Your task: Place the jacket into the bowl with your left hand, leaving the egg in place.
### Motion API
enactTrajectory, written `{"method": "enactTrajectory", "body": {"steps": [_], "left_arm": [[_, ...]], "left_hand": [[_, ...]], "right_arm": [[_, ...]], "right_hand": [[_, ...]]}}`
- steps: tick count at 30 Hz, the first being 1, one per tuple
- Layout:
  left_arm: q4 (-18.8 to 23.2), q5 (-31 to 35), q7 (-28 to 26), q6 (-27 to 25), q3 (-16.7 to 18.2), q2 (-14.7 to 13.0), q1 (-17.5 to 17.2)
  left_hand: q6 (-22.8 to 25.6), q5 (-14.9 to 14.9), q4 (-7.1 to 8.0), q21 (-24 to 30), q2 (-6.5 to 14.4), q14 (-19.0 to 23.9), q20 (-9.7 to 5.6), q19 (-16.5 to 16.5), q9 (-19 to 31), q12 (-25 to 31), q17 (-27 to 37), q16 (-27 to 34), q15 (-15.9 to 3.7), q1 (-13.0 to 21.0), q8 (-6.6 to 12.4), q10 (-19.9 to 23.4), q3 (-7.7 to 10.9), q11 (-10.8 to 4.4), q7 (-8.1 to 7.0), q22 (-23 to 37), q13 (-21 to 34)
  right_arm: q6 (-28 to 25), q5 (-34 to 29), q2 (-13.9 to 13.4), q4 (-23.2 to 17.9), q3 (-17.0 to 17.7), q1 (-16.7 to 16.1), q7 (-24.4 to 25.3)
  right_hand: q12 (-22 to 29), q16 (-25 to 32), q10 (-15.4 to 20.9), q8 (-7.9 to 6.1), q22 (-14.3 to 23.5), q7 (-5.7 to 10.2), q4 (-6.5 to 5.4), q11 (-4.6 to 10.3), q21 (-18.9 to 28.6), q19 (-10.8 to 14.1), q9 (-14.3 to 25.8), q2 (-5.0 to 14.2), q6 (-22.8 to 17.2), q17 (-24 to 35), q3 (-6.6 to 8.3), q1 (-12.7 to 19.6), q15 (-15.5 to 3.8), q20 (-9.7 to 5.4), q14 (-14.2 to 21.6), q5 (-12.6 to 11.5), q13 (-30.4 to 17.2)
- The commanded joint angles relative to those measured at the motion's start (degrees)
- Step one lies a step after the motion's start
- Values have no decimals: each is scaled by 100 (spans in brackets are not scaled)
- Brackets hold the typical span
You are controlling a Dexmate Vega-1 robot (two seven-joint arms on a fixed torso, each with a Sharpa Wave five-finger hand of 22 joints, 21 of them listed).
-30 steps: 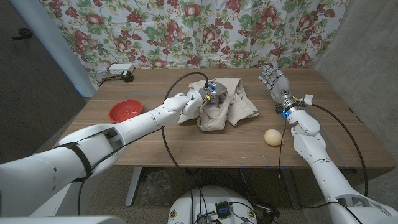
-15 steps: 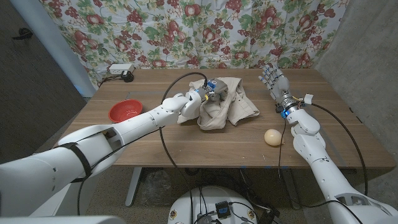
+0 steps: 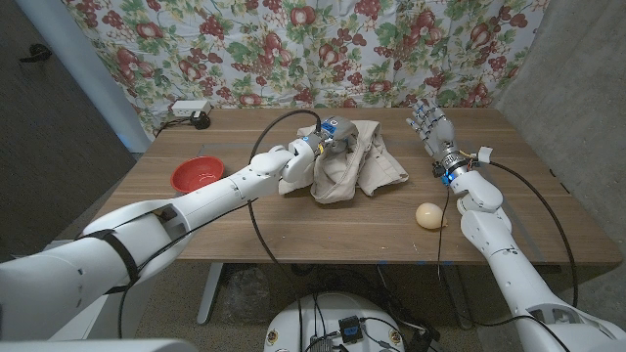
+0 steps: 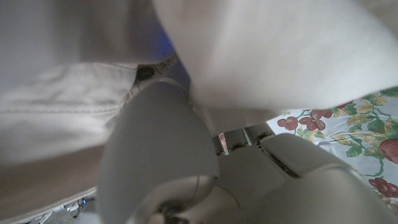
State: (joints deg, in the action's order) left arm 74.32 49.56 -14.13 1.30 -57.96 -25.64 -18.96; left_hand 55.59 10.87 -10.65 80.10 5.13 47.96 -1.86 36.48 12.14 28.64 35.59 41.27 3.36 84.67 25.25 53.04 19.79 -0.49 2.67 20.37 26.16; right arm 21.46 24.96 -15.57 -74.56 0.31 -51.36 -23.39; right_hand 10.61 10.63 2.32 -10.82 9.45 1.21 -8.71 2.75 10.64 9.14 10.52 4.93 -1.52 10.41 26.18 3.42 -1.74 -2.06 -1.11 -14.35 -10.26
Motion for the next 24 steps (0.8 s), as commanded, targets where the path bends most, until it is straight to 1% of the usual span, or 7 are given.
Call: {"method": "enactTrajectory", "body": {"steps": [1,2,10,13,14,19,24], "left_arm": [[394,-47,-113,-46,274,-142,-199],[444,-35,-94,-63,295,-158,-206],[664,-69,-234,-163,521,-184,-345],[732,-46,-212,-223,565,-181,-361],[741,-171,-243,-196,637,-158,-403],[815,-110,-312,-211,675,-157,-413],[929,-180,-392,-231,793,-148,-462]], "left_hand": [[267,58,127,31,117,1014,-646,190,21,25,1302,93,-1377,183,8,-5,183,34,303,-42,69],[269,59,126,36,115,1022,-645,192,24,25,1329,103,-1344,191,6,-5,189,35,302,-63,89],[285,57,130,61,94,1005,-640,184,30,33,1445,118,-1341,211,-4,18,207,65,312,-154,171],[295,56,131,83,82,1008,-645,175,28,32,1490,125,-1339,219,-11,17,215,42,309,-172,206],[307,56,131,85,81,1013,-644,174,27,31,1497,128,-1339,220,-8,16,216,46,312,-178,212],[322,55,131,120,64,1027,-641,164,24,31,1566,140,-1319,233,-18,23,230,100,324,-208,267],[320,54,130,153,52,1015,-639,161,24,28,1621,139,-1327,246,-32,24,245,99,326,-230,310]], "right_arm": [[-39,-18,-3,-165,-17,-73,28],[-34,-17,-2,-171,-20,-76,23],[-59,-10,6,-259,-22,-122,37],[-66,-3,8,-301,-14,-144,47],[-47,-20,2,-303,-16,-148,47],[-53,-4,-2,-346,-1,-180,44],[-40,-2,-7,-376,13,-196,39]], "right_hand": [[14,23,63,-24,25,-12,-2,1,40,53,12,333,-66,7,38,-30,-144,-424,36,-4,-15],[15,23,64,-22,25,-11,-2,0,40,52,12,332,-62,7,38,-30,-146,-425,35,-4,-15],[11,22,56,-23,25,-12,-2,1,39,52,13,330,-65,7,39,-32,-140,-425,34,-2,-15],[13,22,61,-23,25,-15,-2,-7,40,53,13,330,-65,7,40,-33,-135,-425,34,-1,-15],[12,22,60,-24,25,-13,-2,-5,40,54,13,330,-67,7,40,-33,-136,-425,34,-1,-15],[13,22,62,-23,25,-15,-2,0,39,54,12,329,-66,7,41,-33,-137,-424,36,0,-15],[14,23,64,-25,25,-9,-2,-1,40,55,12,327,-71,7,42,-34,-137,-423,39,0,-15]]}}
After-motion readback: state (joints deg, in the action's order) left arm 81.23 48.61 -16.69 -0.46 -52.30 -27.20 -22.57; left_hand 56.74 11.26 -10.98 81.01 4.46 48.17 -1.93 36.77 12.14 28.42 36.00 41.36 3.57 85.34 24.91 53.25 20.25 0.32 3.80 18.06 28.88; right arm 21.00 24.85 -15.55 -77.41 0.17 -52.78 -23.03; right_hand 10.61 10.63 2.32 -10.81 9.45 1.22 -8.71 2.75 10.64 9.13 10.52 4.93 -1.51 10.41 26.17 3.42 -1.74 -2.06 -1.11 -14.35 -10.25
